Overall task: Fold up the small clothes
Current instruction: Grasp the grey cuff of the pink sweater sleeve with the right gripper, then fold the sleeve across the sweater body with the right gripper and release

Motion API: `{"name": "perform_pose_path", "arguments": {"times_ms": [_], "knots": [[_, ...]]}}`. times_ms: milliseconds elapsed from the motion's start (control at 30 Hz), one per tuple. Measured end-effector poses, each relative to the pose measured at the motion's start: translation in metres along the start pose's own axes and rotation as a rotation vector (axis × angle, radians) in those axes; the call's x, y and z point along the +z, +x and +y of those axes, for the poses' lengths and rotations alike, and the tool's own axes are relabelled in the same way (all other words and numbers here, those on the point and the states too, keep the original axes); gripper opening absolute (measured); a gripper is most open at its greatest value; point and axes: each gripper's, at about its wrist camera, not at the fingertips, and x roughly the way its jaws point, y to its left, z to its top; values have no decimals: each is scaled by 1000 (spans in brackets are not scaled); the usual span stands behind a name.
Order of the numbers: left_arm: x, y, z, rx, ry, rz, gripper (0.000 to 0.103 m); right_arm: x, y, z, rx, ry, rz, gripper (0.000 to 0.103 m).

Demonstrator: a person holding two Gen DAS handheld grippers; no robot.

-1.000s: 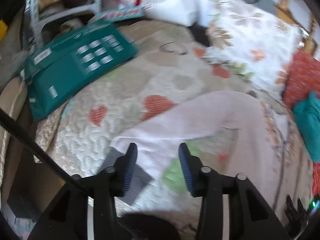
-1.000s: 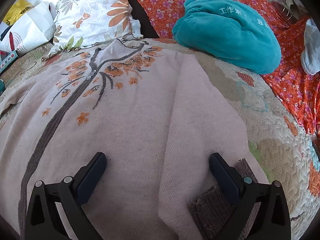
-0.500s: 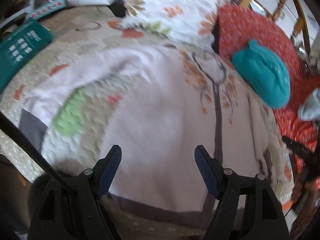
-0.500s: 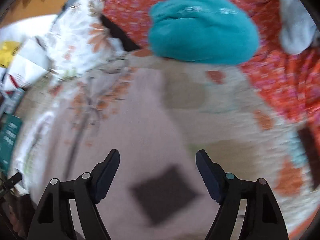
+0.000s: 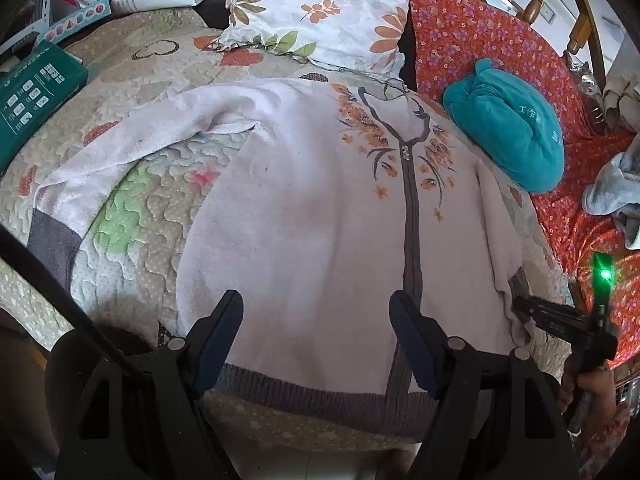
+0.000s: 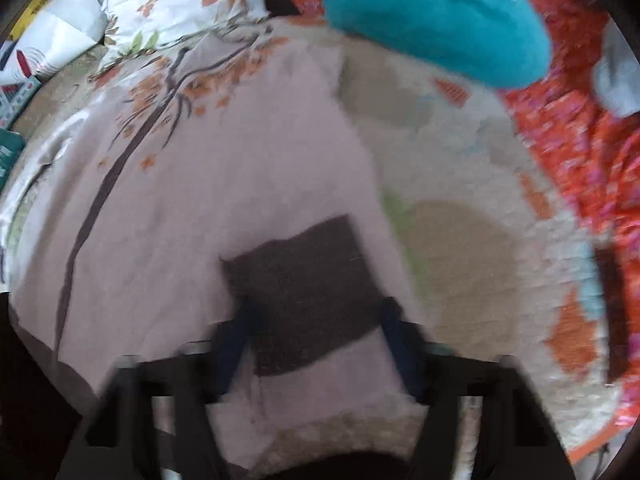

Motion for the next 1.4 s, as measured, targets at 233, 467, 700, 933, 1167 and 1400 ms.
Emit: {"name": "perform_pose_path", "arguments": {"times_ms": [233,467,700,933,1167,1400], "knots": [[4,-7,12,30,-34,-33,74,12,-66,-64,-94,153,-191,7],[8,-3,25,37,-92,-32,74,19,-121,-167,-583,364,-259,20],[9,4,33,48,-119,-16,74,10,-105,-128,-358,300,-260,50],[13,13,28,71,-52,-2,74,63,-30,-87,-130,261,-179,54],[39,32,93,162,-158,11,80,45,3,-38,66,284,-79,58],[34,64,95,78,-109,73,82,-4,15,-55,155,500,-43,60]]}}
